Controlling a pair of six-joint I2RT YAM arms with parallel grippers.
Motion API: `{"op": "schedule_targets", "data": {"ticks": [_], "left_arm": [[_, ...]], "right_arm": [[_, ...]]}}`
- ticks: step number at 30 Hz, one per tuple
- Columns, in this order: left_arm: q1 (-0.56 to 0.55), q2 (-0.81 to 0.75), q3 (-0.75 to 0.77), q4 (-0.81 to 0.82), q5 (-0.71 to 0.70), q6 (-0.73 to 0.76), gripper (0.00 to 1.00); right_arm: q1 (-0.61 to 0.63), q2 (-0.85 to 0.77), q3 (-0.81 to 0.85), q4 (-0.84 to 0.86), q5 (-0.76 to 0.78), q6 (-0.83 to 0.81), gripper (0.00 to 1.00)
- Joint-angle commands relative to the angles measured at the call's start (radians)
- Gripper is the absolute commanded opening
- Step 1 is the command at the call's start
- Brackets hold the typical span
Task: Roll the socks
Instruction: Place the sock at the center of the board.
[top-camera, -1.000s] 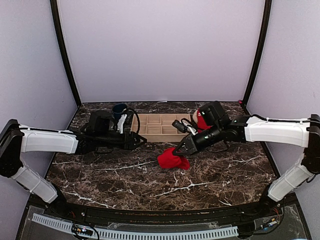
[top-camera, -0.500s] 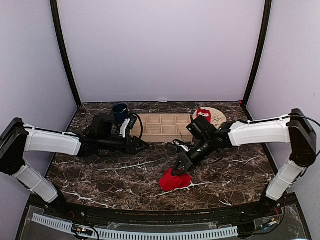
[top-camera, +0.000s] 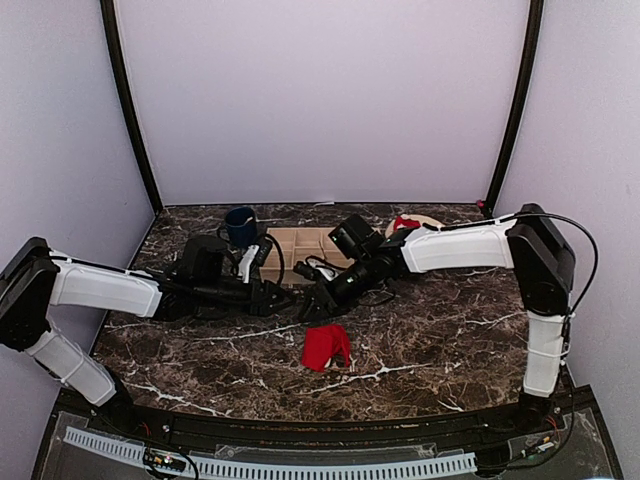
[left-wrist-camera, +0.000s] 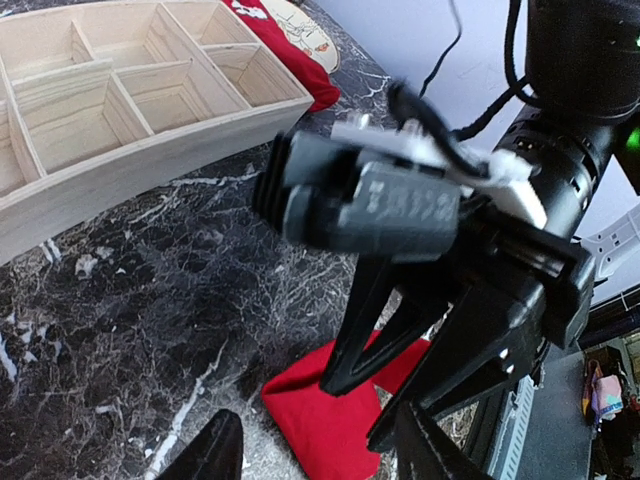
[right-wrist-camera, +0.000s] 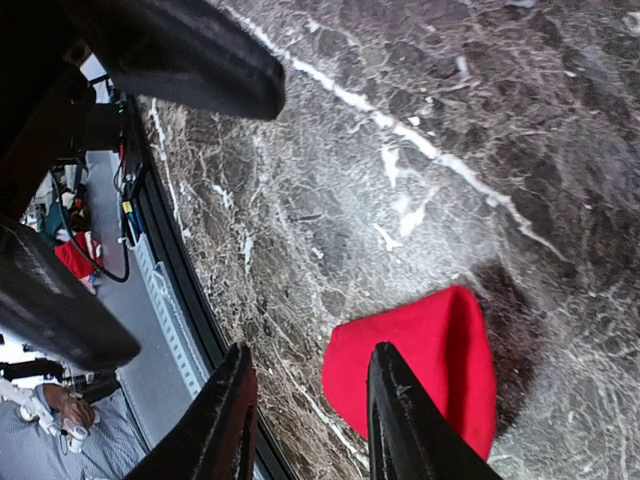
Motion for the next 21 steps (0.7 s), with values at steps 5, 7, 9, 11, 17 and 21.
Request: {"op": "schedule_targets", "data": {"ticks": [5, 7, 9, 11, 17, 21], "left_arm": [[-0.006, -0.021, -0.022, 0.012, 0.008, 0.022, 0.54], [-0.005, -0.019, -0.015, -0.002, 0.017, 0.028, 0.54], [-0.006, -0.014, -0.005, -0.016, 0.024, 0.036, 0.54], [-0.007, -0.008, 0.005, -0.031, 0.029, 0.044, 0.54], [-0.024, 0.026, 0.030, -0.058, 0.030, 0.058, 0.53], [-0.036, 0.051, 0.055, -0.071, 0.025, 0.060, 0.53]], "right_arm": [[0.008, -0.155, -0.067, 0.069, 0.206, 0.024, 0.39], [0.011, -0.204, -0.108, 0.070, 0.253, 0.030, 0.40], [0.017, -0.256, -0.158, 0.065, 0.303, 0.036, 0.41], [0.031, -0.306, -0.214, 0.045, 0.370, 0.037, 0.42], [0.140, -0.385, -0.317, -0.038, 0.558, 0.049, 0.46], [0.239, -0.445, -0.349, -0.086, 0.665, 0.091, 0.47]]}}
